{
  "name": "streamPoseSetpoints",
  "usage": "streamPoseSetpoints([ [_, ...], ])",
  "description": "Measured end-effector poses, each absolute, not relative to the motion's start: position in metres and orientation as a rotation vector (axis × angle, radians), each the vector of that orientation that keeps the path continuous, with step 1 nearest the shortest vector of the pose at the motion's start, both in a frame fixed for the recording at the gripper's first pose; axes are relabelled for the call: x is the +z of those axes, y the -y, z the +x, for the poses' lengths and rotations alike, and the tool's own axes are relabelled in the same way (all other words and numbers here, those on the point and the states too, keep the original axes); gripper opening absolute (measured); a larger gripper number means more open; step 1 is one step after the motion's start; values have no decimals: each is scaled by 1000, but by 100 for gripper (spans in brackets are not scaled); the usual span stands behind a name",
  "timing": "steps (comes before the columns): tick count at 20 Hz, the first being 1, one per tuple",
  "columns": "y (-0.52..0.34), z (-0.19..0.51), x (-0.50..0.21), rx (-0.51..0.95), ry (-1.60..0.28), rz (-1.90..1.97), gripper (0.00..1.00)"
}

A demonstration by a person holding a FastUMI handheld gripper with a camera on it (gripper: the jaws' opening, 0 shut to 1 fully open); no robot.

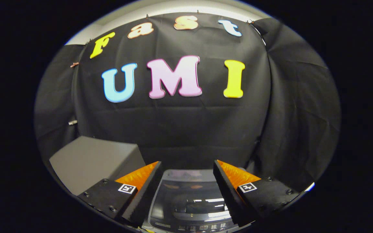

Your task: Put the clothes into the washing machine and then close the washing machine lid.

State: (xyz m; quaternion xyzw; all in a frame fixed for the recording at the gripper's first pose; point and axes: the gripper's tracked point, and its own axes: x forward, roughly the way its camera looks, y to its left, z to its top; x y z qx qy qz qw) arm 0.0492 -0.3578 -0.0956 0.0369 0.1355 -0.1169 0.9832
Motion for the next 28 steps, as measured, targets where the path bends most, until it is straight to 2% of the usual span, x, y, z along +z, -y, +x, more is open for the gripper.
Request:
streamPoseSetpoints([
  [5, 314, 44, -11, -187, -90, 54, 98],
  [10, 263, 31, 36, -124, 13, 59, 98],
  [18, 198, 3, 38, -73, 23, 46, 98],
  [28, 200, 1, 38, -114, 8, 62, 98],
])
